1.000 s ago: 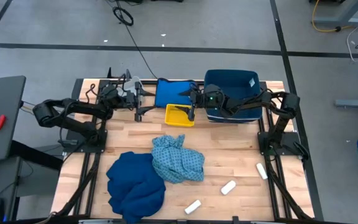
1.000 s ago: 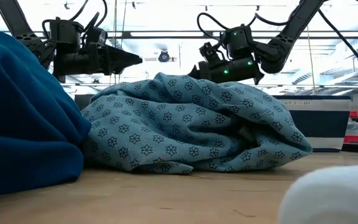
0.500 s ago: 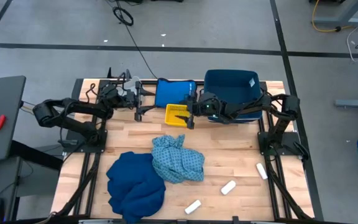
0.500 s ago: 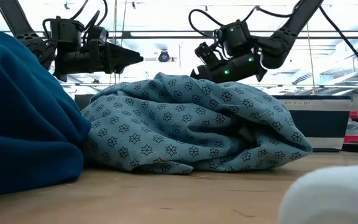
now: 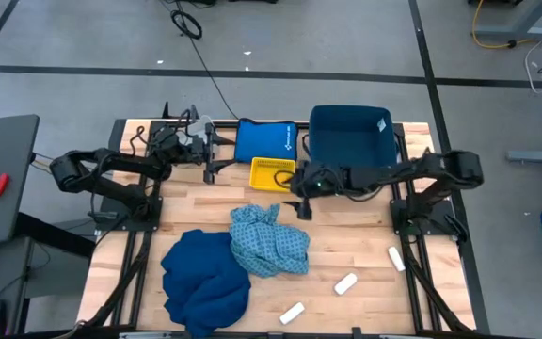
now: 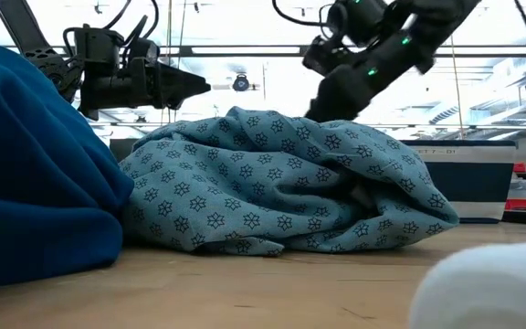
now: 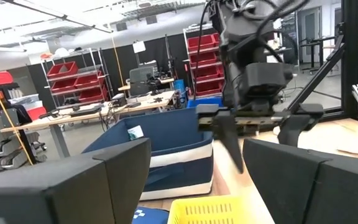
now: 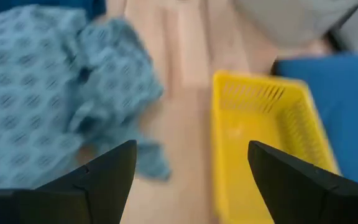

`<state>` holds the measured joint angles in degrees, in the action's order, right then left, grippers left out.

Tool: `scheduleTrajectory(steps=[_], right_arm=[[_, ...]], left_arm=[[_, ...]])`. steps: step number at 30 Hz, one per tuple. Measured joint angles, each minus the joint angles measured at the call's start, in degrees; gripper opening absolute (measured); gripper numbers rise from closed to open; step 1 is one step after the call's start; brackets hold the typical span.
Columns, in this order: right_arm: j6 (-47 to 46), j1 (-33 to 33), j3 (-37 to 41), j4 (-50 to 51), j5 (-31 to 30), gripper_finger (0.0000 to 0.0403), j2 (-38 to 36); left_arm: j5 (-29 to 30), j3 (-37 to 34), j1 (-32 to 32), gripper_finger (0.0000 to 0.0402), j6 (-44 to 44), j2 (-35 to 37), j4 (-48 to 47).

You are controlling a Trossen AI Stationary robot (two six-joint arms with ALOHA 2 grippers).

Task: Pick & place medical supplies in basket/bin
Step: Put the middle white rolled gauze into the yellow bin

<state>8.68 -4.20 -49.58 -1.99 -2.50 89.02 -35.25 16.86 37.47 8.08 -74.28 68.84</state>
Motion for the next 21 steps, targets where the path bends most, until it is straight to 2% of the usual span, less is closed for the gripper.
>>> scheduleTrajectory(steps=[7, 15, 21], right_arm=[[-10.7, 9.1, 0.0, 14.5, -2.2, 0.0315, -4.4], [-22.0, 19.4, 0.0, 22.9, -2.4, 0.0315, -4.5], [-27.4, 25.1, -4.1, 35.1, -3.1, 0.0315, -4.5]], left_arm=[[-0.8, 0.0, 0.0, 0.0259, 0.0, 0.0, -1.5], [-1.5, 0.0, 0.0, 0.0259, -1.7, 0.0, -2.3], [-2.3, 0.0, 0.0, 0.0259, -1.6, 0.0, -2.7]])
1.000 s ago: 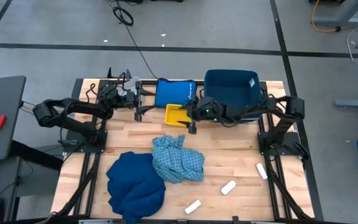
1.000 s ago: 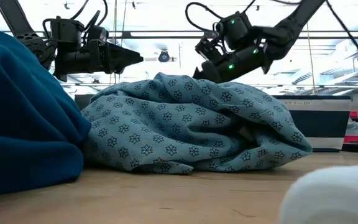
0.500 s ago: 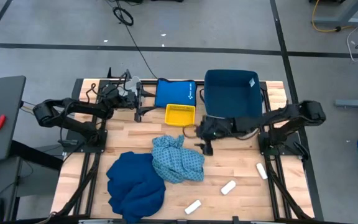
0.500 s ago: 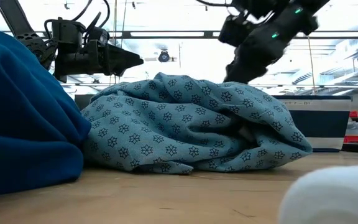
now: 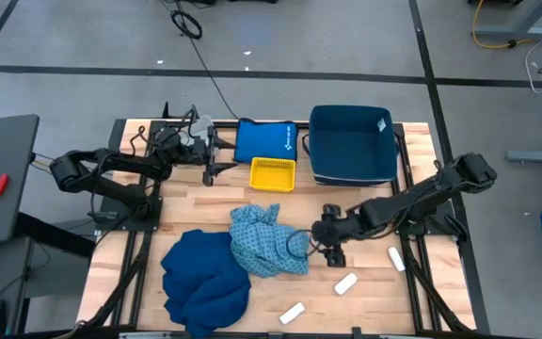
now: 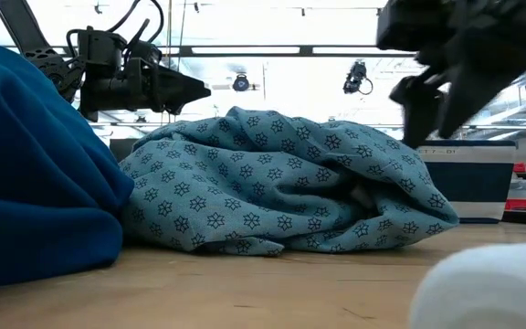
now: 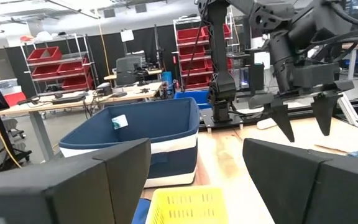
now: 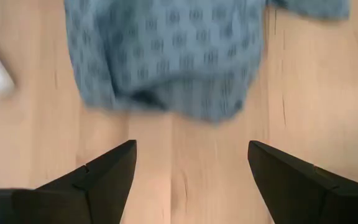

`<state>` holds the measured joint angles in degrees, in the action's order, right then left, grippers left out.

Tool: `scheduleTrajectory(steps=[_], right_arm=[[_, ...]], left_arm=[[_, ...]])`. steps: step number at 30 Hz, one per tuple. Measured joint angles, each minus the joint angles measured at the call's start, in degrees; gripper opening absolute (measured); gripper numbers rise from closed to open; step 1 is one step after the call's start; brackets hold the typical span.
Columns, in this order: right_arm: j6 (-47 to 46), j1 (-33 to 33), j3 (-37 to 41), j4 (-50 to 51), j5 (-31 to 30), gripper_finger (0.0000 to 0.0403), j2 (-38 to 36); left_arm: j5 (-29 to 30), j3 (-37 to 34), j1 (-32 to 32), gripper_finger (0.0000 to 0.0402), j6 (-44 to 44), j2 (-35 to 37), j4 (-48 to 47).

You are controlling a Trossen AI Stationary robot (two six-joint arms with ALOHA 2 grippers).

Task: Pick & place medical supplies in basket/bin
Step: Put the middle white rolled gauze into the yellow bin

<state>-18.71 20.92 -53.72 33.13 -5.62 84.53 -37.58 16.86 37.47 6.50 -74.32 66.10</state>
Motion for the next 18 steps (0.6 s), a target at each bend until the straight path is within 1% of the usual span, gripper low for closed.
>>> scheduleTrajectory(steps=[4, 7, 18], right_arm=[[-2.0, 3.4, -4.0, 8.3, -0.8, 0.0315, 0.0], [-4.6, 5.7, -5.4, 12.9, -0.8, 0.0315, 0.2], [-17.7, 14.0, -5.2, 13.3, 0.3, 0.0315, 1.1]], left_arm=[[0.0, 0.0, 0.0, 0.0258, 0.3, 0.0, 0.0], [0.0, 0.0, 0.0, 0.0259, 0.3, 0.0, 0.0], [1.0, 0.0, 0.0, 0.0259, 1.2, 0.0, -0.9]])
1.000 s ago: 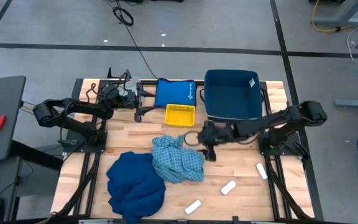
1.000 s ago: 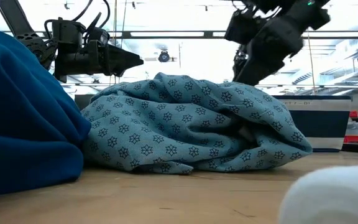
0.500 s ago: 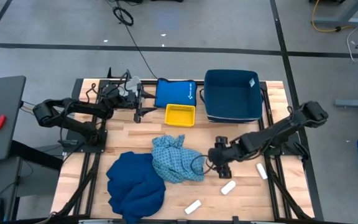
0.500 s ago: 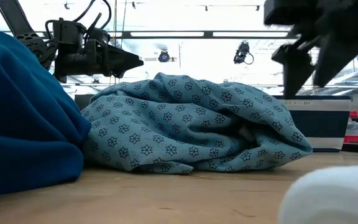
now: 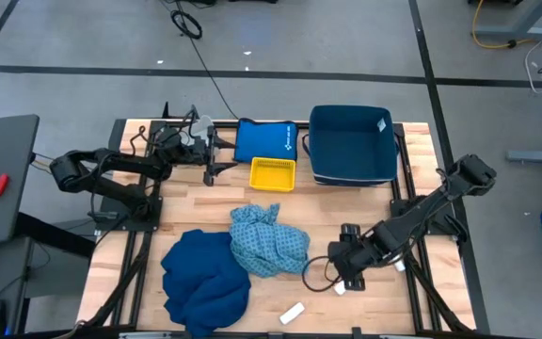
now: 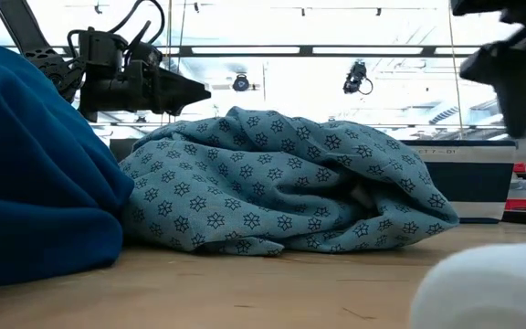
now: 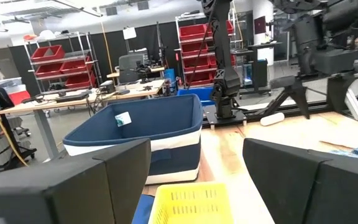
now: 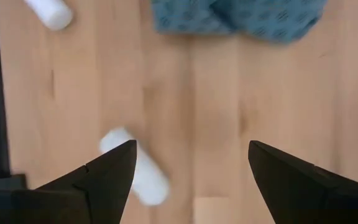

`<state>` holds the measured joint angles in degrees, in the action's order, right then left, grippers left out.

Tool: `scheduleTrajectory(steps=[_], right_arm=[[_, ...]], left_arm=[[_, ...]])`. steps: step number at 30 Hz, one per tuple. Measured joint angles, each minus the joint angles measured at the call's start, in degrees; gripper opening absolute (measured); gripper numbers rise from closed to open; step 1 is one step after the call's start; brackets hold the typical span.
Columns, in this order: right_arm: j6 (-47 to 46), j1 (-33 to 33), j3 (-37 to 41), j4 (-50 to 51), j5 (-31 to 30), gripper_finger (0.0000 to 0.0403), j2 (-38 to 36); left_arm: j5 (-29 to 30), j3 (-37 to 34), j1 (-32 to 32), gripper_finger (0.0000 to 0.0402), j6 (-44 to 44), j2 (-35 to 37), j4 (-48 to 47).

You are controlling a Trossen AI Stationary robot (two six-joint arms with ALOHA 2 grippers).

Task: Pick & place medical supplies in basket/bin
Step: Put the middle white rolled gauze into the yellow bin

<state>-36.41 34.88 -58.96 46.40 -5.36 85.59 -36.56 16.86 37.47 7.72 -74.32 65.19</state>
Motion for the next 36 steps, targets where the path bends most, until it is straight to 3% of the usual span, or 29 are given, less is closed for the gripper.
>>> scheduleTrajectory(steps=[9, 24, 30, 36], right_arm=[[-3.5, 3.9, -1.1, 0.2, 9.9, 0.0315, 8.7], [-0.4, 5.9, -1.9, -2.3, 7.8, 0.0308, 14.4], [-0.1, 5.7, -1.9, -2.7, 6.2, 0.0256, 15.8], [-0.3, 5.7, -1.8, -3.1, 4.5, 0.0152, 15.8]], left_arm=[[0.5, 0.0, 0.0, 0.0259, 0.7, 0.0, -1.1], [0.5, 0.0, 0.0, 0.0259, 0.7, 0.0, -1.8], [0.5, 0.0, 0.0, 0.0259, 0.8, 0.0, -2.1], [0.5, 0.0, 0.0, 0.0259, 0.6, 0.0, -2.1]])
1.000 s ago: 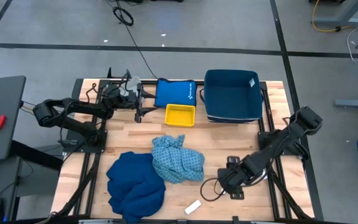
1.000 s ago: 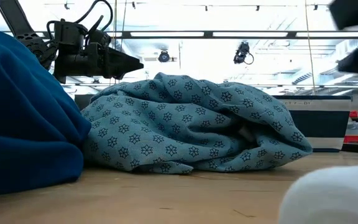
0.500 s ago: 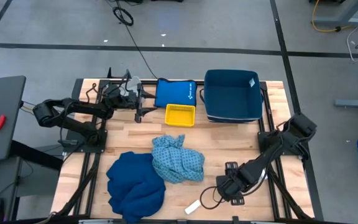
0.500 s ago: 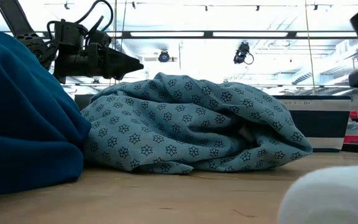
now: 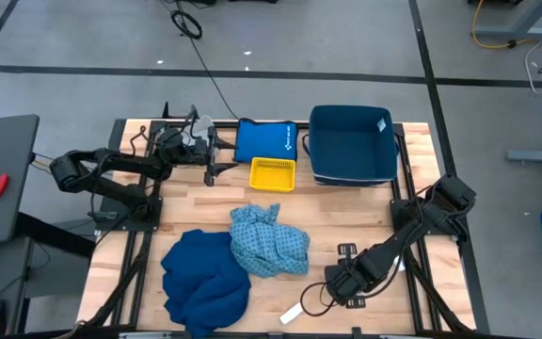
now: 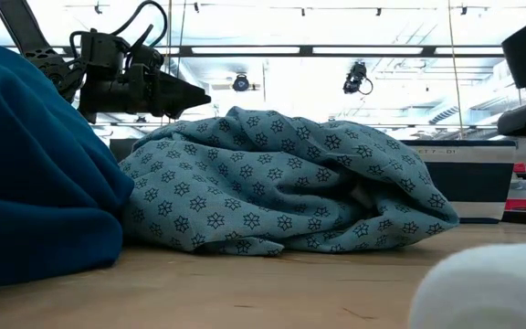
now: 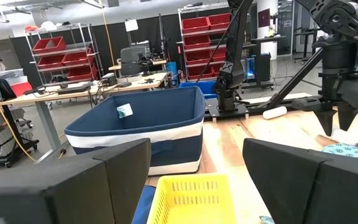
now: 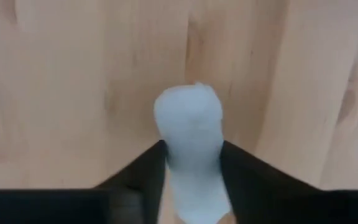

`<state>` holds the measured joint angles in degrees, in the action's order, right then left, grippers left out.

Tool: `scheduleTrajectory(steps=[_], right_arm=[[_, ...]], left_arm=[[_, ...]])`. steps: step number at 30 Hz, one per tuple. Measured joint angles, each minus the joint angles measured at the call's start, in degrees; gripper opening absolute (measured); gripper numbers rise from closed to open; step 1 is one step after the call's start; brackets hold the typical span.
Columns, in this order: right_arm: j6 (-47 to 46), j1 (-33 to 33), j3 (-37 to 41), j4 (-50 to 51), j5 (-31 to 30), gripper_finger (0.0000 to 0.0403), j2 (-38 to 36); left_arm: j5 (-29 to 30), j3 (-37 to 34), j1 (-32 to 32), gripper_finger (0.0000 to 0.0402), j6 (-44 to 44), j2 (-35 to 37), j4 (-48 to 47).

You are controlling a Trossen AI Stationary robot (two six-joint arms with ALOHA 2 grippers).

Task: Pick & place medical supplies in basket/bin
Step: Put the middle white rolled gauze into the yellow bin

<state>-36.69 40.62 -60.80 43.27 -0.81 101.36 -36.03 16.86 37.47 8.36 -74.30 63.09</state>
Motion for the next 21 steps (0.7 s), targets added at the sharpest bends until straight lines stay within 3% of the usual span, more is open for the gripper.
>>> scheduleTrajectory(steps=[4, 6, 21], right_arm=[[0.1, -0.7, 0.0, 0.0, -2.2, 0.0042, 0.0], [0.7, -1.1, 0.0, 0.0, -3.8, 0.0018, -0.1], [-0.3, -6.9, -1.3, -1.2, -23.8, 0.0007, -1.0]], left_arm=[[-0.2, 0.0, 0.0, 0.0259, -0.3, 0.0, 0.0], [-0.4, 0.0, 0.0, 0.0259, -0.6, 0.0, 0.0], [-0.7, 0.0, 0.0, 0.0259, -1.5, 0.0, 0.0]])
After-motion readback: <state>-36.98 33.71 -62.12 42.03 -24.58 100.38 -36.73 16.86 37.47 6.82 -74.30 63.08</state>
